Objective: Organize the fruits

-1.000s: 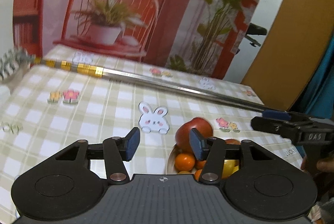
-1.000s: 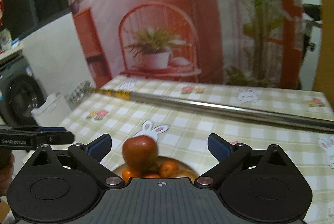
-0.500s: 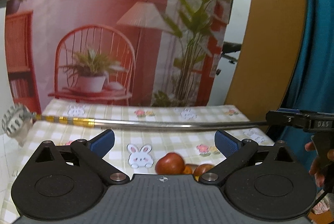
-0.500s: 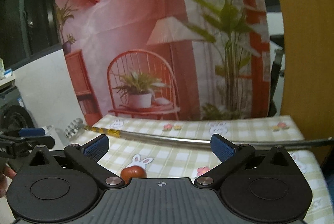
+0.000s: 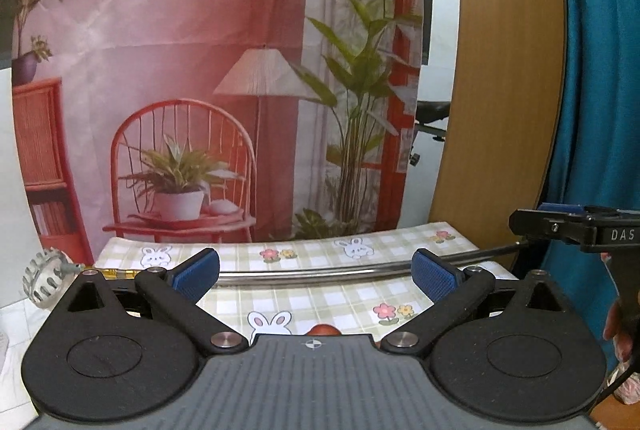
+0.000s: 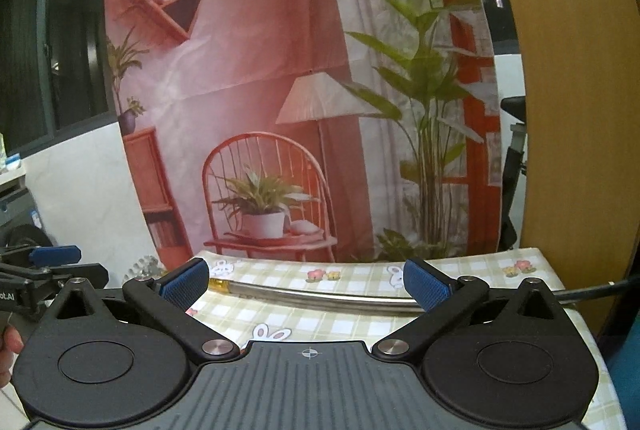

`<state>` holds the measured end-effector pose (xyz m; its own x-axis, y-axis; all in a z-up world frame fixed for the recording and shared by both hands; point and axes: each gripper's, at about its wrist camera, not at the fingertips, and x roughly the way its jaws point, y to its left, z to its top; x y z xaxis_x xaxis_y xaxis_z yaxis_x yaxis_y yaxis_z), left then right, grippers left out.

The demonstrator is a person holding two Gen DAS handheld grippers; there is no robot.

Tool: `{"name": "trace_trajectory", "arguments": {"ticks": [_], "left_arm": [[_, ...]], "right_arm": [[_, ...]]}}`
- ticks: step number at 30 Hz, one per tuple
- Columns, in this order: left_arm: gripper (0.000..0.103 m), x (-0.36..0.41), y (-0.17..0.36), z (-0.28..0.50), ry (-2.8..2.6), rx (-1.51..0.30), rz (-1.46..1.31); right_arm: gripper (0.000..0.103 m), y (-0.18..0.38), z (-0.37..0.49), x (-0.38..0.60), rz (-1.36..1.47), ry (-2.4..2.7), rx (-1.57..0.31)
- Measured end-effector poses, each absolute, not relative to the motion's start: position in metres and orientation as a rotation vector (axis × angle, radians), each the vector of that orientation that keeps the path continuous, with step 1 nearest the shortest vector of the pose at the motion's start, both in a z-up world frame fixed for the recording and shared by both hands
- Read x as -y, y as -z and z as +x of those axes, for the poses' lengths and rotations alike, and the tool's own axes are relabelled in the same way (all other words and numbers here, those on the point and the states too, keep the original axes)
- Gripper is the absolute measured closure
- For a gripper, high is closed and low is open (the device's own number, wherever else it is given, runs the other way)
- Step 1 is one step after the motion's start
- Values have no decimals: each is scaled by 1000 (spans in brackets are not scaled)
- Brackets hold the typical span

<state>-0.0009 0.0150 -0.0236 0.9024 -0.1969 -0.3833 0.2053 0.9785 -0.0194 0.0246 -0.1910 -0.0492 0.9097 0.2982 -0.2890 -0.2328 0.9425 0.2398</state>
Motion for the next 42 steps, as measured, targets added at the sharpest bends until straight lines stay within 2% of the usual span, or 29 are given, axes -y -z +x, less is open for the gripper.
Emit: {"name": "trace_trajectory", "arguments": {"ticks": [42], "left_arm": [[0, -9, 11, -11, 158, -368, 39]], "right_arm": [[0, 40, 18, 192, 185, -264, -310]]}}
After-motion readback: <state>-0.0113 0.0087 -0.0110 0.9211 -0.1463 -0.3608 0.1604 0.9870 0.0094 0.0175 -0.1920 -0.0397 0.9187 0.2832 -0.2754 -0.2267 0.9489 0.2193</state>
